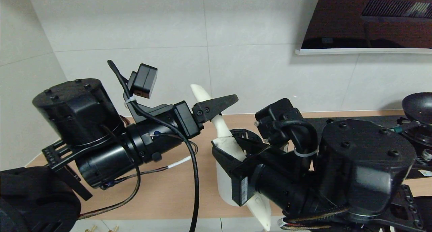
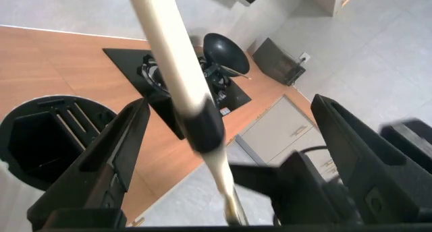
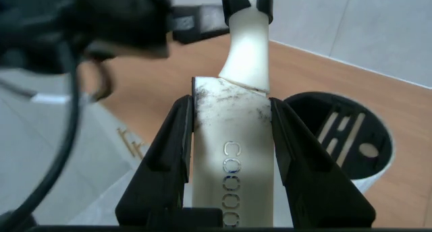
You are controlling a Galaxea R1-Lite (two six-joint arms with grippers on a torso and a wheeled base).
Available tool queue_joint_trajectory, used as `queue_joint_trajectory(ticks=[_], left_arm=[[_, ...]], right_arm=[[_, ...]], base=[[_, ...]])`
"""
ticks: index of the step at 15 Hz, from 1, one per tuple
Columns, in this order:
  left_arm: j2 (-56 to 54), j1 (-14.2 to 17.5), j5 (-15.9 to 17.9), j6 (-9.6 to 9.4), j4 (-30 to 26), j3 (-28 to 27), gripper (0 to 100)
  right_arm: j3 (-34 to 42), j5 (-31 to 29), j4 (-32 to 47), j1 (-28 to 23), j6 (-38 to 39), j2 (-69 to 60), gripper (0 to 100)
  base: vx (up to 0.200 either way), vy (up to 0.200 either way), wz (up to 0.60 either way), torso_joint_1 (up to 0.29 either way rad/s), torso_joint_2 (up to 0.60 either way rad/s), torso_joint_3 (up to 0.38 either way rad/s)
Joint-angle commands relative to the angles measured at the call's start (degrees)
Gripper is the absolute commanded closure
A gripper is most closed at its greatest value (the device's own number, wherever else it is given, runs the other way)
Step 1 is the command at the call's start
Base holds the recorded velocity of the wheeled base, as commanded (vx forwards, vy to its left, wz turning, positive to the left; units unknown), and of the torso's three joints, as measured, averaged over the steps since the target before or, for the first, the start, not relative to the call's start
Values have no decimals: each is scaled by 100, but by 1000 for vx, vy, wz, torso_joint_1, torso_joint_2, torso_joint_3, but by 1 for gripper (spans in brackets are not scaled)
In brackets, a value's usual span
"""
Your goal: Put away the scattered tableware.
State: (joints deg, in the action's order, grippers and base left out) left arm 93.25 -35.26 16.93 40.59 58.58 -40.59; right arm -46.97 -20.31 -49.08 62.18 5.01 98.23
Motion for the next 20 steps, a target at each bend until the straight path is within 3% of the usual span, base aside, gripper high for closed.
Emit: queue_joint_trajectory(ticks=[1,3,4,16,17,20], left_arm=[[1,1,3,-8,5,-1,0],[1,-8,3,-8,5,16,0],[1,1,3,-8,5,16,100],[1,1,29,1,-4,16,100],[1,1,21,1,-4,8,100],[-26,1,12,1,-30,-36,100]], right_arm=[[39,1,-93,22,-9,-32,100],[109,1,-251,13,-44,-32,100],[109,1,-278,13,-44,-32,100],[109,-8,-278,-22,-26,-32,100],[109,1,-278,-31,-18,-32,0],[109,1,-286,-31,-9,-41,0]], base=[[0,0,0,0,0,0],[0,0,0,0,0,0],[0,0,0,0,0,0],[0,0,0,0,0,0],[0,0,0,0,0,0],[0,0,0,0,0,0]])
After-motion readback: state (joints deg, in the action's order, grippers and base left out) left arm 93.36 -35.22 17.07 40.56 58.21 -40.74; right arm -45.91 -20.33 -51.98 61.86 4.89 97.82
